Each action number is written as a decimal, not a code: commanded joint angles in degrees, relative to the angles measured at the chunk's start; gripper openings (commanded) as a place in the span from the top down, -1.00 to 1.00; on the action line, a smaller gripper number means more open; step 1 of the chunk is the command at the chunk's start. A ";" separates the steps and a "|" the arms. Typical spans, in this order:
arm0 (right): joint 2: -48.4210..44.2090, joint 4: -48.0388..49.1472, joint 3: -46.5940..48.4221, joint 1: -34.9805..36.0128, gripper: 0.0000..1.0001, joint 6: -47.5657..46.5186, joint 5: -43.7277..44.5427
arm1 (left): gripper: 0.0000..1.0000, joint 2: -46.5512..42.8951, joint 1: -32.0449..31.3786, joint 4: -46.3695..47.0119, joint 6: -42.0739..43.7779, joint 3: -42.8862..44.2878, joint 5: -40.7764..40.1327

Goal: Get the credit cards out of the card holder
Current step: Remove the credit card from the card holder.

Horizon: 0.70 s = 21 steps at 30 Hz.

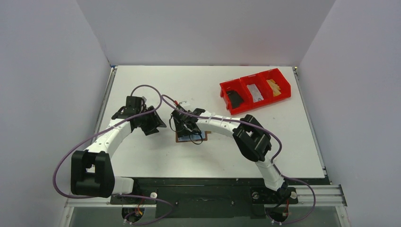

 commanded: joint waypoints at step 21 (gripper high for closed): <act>1.48 -1.01 -1.46 -2.08 0.82 -1.60 -2.94 | 0.04 -1.35 0.21 1.43 0.01 0.23 1.30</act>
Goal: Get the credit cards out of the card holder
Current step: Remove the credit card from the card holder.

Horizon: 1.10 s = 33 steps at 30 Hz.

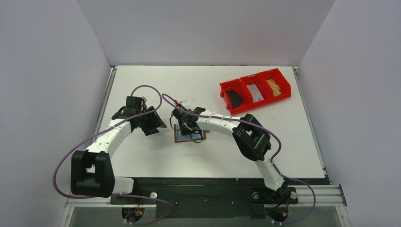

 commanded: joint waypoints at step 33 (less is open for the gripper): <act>-2.93 28.73 -21.07 -12.40 1.00 6.35 -36.78 | 0.04 9.56 -10.10 11.33 -6.22 2.16 3.50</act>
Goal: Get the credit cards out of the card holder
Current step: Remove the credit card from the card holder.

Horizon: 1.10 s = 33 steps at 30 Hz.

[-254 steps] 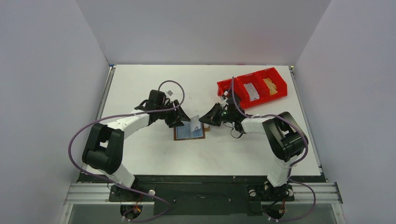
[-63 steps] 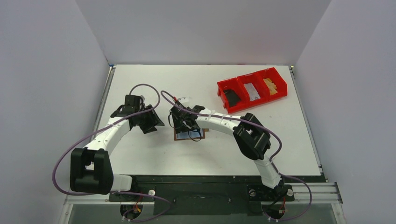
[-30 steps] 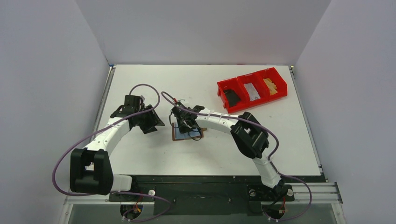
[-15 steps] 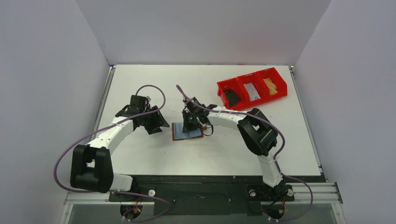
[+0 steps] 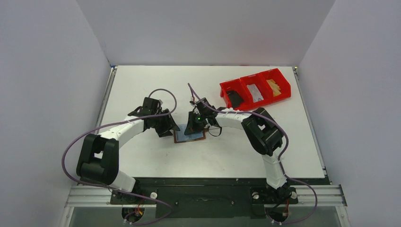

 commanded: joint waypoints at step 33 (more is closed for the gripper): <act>2.64 7.22 -5.70 -2.99 0.82 4.25 -4.39 | 0.92 11.76 -3.12 8.54 -2.84 3.64 0.40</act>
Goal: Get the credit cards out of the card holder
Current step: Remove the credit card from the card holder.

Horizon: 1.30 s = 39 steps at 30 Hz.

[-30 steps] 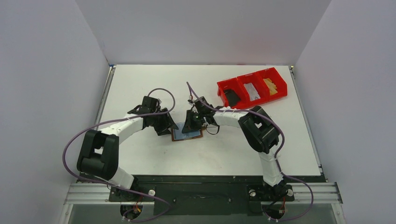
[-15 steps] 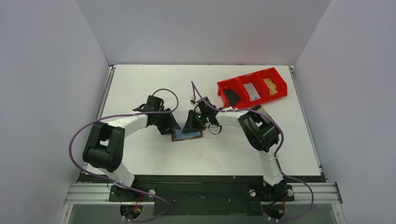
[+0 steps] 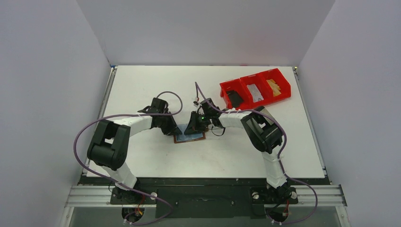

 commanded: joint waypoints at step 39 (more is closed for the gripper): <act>-29.02 -17.61 -8.21 -4.80 0.18 -4.75 32.94 | 0.22 6.95 -9.56 0.42 -0.24 14.82 -2.36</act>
